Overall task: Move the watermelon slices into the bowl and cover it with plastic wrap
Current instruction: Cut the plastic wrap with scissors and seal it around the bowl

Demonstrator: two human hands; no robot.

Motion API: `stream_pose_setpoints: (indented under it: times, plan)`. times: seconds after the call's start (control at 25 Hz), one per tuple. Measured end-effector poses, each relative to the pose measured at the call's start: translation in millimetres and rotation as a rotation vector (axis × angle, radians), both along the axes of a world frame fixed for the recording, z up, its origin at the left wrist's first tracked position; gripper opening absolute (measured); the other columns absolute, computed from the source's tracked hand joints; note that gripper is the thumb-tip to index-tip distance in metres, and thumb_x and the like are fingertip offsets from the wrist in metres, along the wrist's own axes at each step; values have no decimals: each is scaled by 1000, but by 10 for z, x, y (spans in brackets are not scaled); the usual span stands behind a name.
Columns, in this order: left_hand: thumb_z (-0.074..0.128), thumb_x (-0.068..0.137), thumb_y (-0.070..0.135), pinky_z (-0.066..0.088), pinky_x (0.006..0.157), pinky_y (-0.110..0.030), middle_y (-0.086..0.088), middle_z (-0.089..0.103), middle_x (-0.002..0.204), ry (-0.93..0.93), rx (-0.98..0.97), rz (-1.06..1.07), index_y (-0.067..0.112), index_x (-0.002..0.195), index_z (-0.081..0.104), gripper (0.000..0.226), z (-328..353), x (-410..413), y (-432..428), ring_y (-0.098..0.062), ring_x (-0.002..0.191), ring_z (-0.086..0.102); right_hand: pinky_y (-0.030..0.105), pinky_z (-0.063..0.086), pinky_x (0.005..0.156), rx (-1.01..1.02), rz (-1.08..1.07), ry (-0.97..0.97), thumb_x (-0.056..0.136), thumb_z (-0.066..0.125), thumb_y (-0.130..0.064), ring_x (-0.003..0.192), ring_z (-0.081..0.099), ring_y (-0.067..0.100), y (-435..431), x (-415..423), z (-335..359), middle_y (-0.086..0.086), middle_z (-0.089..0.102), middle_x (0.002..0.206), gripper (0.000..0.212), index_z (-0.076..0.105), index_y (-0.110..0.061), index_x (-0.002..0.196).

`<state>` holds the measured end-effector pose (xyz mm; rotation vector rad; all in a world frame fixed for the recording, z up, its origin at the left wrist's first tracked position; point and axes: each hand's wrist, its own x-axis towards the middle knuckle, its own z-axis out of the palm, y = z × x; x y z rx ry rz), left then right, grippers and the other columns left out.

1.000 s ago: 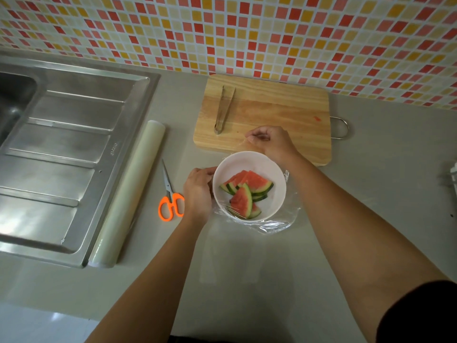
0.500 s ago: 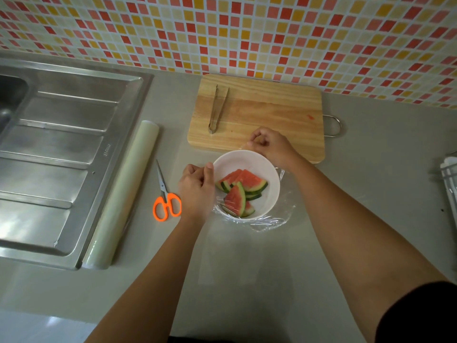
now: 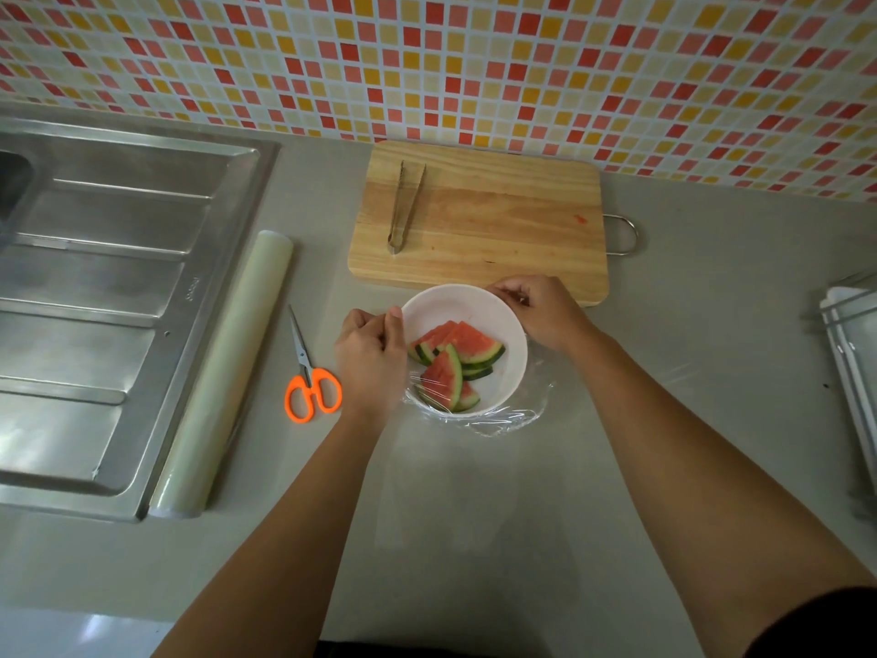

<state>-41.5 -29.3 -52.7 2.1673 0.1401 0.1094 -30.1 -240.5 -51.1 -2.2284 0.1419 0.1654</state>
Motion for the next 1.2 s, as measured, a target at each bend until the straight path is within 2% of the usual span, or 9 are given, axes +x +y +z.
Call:
stream_pose_setpoints:
  times: [0.2,0.36,0.48,0.64,0.88,1.0,1.08,1.16,1.2]
  plan:
    - [48,97,17,23,60,-22,-9,47,78,-10,28,8,-8,73,68,40,-24,10,-4,-19,69,45,30,48,82,28,-84,79,93,53,-16,90,61,13,55,-63,-38,2,70,101,22,70,-14,107]
    - [48,97,17,24,60,-21,-10,47,79,-6,2,18,-9,74,68,40,-37,-2,25,-19,68,43,31,50,80,192,-199,-34,93,54,-20,86,64,17,102,-204,-64,-3,69,92,15,69,-20,97]
    - [49,96,15,22,59,-21,-10,47,76,-41,33,3,-9,73,69,39,-32,-15,20,-19,67,43,9,47,81,237,-203,-86,93,54,-10,90,61,-4,117,-361,-88,-15,65,98,23,67,-19,109]
    - [49,96,15,23,60,-22,-11,47,76,-50,41,-12,-9,73,69,38,-37,-13,-2,-20,68,45,1,41,76,178,-202,-111,88,58,-1,83,58,-19,36,-557,-149,-4,66,97,27,68,-8,111]
    - [48,97,16,23,62,-19,-11,46,79,-54,72,-6,-8,81,71,37,-24,-24,-16,-20,70,44,-1,42,80,3,-112,-176,86,55,4,92,59,-2,-117,-687,-100,-3,65,100,31,66,-3,114]
    - [48,96,15,22,61,-19,-12,46,78,-67,80,-17,-9,81,71,36,-16,-24,-16,-20,70,44,15,46,72,-155,36,-145,82,51,1,80,61,12,-183,-777,-162,7,69,87,35,69,-7,111]
    - [49,96,15,23,62,-20,-16,49,78,-71,82,-26,-9,80,70,36,-20,-21,-12,-20,68,44,9,43,82,-156,31,-81,76,42,1,100,61,13,-249,-830,-155,8,68,108,44,67,-3,113]
    - [49,96,15,25,63,-22,-22,53,80,-66,89,-25,-9,79,70,36,-27,-18,-3,-20,68,44,1,26,102,-84,-144,-53,81,39,-3,130,42,10,-223,-787,-12,7,49,141,52,53,-6,130]
    - [49,96,15,25,62,-22,-23,54,81,-66,86,-24,-9,79,70,37,-29,-18,3,-20,67,44,6,18,109,-94,-182,-112,86,37,-9,137,31,9,-140,-721,91,5,38,149,53,44,-9,138]
